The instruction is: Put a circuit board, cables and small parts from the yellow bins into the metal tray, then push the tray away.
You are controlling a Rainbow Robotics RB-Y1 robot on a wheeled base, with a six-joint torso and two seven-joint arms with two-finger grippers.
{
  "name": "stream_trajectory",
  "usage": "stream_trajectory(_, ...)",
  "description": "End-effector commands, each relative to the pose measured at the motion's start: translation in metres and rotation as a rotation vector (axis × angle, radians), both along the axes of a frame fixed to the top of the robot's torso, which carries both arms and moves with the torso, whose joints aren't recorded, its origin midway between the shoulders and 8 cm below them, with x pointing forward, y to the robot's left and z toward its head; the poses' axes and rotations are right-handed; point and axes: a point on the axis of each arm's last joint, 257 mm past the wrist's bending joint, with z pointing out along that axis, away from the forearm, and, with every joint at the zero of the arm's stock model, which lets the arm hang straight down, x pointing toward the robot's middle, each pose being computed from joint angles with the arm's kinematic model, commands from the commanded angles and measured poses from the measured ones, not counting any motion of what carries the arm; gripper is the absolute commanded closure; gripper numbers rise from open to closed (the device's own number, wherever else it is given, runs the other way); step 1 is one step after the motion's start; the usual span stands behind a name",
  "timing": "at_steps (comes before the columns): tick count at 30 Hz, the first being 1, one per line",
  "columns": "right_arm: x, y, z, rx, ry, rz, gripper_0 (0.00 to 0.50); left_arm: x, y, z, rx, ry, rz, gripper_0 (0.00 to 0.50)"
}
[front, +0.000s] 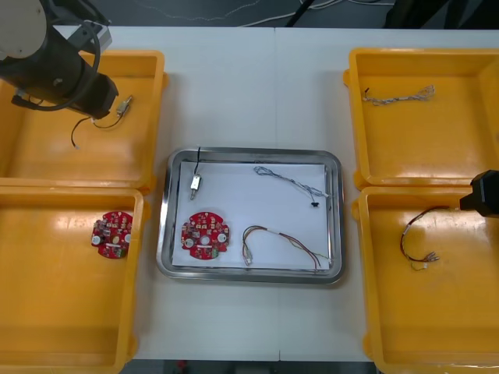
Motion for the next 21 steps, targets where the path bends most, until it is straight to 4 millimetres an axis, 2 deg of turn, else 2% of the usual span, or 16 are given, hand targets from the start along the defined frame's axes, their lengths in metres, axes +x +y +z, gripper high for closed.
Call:
stream_trajectory(1, 0.000, -0.001, 0.006, -0.025, -0.033, 0.038, 0.000, -0.019, -0.011, 0.000, -0.036, 0.001, 0.052, 0.500)
stream_trajectory(10, 0.000, -0.002, 0.005, -0.028, -0.033, 0.037, 0.000, -0.043, -0.053, -0.017, -0.080, 0.007, 0.082, 0.500)
stream_trajectory(21, 0.000, -0.002, 0.005, -0.028, -0.033, 0.037, 0.000, -0.054, -0.093, -0.035, -0.119, -0.016, 0.133, 0.500)
